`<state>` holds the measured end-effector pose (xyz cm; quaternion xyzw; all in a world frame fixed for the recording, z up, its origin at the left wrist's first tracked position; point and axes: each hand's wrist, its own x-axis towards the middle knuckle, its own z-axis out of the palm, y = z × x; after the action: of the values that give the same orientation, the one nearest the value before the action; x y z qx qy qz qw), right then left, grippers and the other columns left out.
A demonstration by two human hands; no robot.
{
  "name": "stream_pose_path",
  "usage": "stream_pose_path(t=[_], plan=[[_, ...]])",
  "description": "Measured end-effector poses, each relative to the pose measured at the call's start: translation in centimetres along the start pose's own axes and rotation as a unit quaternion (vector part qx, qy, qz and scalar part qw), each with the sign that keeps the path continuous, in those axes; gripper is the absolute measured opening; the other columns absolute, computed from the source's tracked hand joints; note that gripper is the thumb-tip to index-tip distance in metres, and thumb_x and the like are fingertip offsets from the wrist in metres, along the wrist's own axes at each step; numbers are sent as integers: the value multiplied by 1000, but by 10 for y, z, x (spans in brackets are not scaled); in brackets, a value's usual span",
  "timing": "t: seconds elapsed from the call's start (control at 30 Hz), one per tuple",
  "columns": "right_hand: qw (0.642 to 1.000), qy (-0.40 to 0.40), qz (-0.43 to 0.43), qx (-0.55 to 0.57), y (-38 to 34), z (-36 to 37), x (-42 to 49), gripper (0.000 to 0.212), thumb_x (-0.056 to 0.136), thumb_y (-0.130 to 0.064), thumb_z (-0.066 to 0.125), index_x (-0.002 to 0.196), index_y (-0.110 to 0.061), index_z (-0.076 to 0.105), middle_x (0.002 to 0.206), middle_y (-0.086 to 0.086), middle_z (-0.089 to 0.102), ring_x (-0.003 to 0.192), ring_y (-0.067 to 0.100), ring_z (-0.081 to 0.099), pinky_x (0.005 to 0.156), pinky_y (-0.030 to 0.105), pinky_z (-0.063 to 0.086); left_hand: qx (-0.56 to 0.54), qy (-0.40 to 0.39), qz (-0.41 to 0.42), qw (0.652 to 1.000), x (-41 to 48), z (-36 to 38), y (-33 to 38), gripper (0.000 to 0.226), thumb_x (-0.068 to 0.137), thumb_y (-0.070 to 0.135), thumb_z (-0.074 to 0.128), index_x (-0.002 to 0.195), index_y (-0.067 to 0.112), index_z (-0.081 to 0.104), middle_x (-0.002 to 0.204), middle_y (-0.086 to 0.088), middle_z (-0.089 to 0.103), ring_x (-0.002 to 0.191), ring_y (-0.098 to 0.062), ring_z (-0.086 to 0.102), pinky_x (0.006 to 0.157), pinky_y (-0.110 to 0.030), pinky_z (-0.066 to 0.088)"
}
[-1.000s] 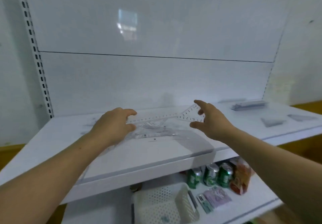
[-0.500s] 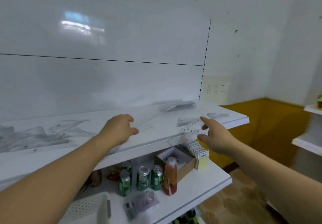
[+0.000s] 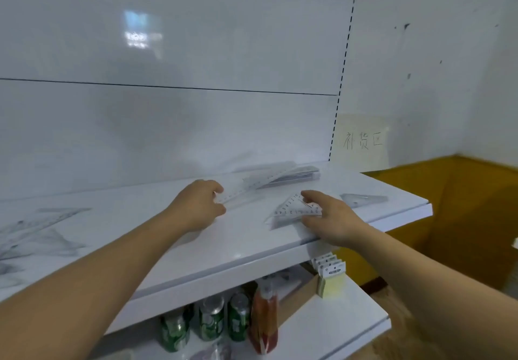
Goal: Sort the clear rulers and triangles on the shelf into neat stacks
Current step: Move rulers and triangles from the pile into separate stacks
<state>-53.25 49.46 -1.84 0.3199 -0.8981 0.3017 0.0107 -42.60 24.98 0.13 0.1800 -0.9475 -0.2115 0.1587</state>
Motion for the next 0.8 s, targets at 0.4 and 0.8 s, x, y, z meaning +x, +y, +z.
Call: stream_pose_path(t=[0.4, 0.8], plan=[[990, -119, -71, -21, 40, -3, 49, 71, 88, -47, 56, 148, -29, 24, 151, -7, 35, 134, 13, 37, 107, 28, 30, -38, 52, -24, 998, 61, 37, 21, 46, 85, 21, 68, 129, 17, 55, 111, 1, 51, 106, -17, 54, 86, -22, 35], [982, -71, -171, -38, 49, 0, 49, 48, 96, -42, 41, 143, -29, 36, 138, -5, 49, 124, 14, 44, 101, 28, 34, -129, 106, -52, 985, 112, 62, 56, 35, 80, 17, 73, 114, 19, 63, 112, 2, 60, 98, -9, 52, 85, -18, 33]])
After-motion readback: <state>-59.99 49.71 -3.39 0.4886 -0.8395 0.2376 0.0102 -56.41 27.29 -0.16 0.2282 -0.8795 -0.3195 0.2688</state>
